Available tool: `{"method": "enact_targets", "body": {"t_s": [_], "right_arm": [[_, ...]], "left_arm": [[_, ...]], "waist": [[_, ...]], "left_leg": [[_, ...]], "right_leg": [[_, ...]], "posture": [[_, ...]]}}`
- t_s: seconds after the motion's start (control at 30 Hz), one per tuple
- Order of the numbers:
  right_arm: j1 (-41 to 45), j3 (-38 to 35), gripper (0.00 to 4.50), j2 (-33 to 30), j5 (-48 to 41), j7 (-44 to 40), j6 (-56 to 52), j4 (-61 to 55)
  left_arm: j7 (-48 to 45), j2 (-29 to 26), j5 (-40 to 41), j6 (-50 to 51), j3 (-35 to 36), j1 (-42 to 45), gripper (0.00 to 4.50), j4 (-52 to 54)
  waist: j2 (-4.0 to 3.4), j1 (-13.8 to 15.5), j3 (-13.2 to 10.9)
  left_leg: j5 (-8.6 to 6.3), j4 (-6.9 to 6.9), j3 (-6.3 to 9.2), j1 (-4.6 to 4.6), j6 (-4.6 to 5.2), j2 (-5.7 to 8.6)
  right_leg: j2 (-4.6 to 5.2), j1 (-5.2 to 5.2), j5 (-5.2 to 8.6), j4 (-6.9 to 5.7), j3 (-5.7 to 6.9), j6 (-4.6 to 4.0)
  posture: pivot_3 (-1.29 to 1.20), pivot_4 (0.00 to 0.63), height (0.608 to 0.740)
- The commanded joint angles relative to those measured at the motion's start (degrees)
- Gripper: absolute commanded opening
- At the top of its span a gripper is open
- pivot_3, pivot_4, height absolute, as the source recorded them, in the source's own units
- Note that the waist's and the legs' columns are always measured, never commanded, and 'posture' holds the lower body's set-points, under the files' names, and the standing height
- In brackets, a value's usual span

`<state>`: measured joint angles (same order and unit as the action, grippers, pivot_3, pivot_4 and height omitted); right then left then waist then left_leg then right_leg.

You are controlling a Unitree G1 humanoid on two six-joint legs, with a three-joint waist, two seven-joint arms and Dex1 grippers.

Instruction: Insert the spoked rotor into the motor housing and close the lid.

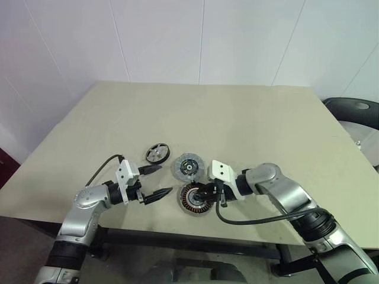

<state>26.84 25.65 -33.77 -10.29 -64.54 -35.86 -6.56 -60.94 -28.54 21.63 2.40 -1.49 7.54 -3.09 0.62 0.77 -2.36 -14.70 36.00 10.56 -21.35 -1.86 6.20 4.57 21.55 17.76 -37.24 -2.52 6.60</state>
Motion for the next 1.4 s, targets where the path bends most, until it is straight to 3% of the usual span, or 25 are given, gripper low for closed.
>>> {"method": "enact_targets", "body": {"t_s": [0.03, 0.57, 1.07, 1.4], "right_arm": [[-0.24, 1.32, 0.74, -0.49, 0.40, -0.91, 0.21, -1.42], [0.81, 0.93, 0.74, 1.46, 2.51, 0.64, 2.66, 1.17], [0.66, -1.41, 0.74, -0.05, -0.67, -2.05, 0.66, 2.44], [1.18, -2.58, 0.74, 2.28, -1.82, -0.25, 0.14, 3.24]], "left_arm": [[0.10, -0.53, -0.41, 0.11, -0.26, 0.86, 4.50, 2.18], [0.61, 0.34, -1.42, -0.25, -0.43, 1.16, 4.50, 1.59], [1.10, 0.60, -1.62, -0.44, -1.39, 1.27, 4.50, 1.41], [1.01, 0.71, -1.68, -1.04, -1.77, 1.06, 4.50, 0.81]], "waist": [[0.00, 0.01, 0.01], [0.01, -0.02, 0.01], [0.01, -0.01, 0.01], [0.01, -0.03, 0.01]], "left_leg": [[0.00, 0.01, -0.01, 0.01, 0.00, 0.00], [0.00, 0.05, -0.01, 0.07, 0.00, 0.00], [0.00, 0.07, 0.00, 0.10, 0.00, 0.00], [0.00, 0.09, -0.01, 0.09, 0.00, 0.00]], "right_leg": [[0.00, -0.01, 0.00, -0.01, 0.00, 0.00], [-0.01, -0.07, -0.01, -0.03, 0.00, 0.00], [-0.01, -0.10, -0.03, -0.03, 0.00, -0.01], [-0.02, -0.10, -0.04, -0.04, 0.00, -0.02]], "posture": [[0.00, 0.000, 0.740], [0.00, 0.000, 0.740], [0.00, 0.000, 0.740], [0.00, 0.000, 0.740]]}}
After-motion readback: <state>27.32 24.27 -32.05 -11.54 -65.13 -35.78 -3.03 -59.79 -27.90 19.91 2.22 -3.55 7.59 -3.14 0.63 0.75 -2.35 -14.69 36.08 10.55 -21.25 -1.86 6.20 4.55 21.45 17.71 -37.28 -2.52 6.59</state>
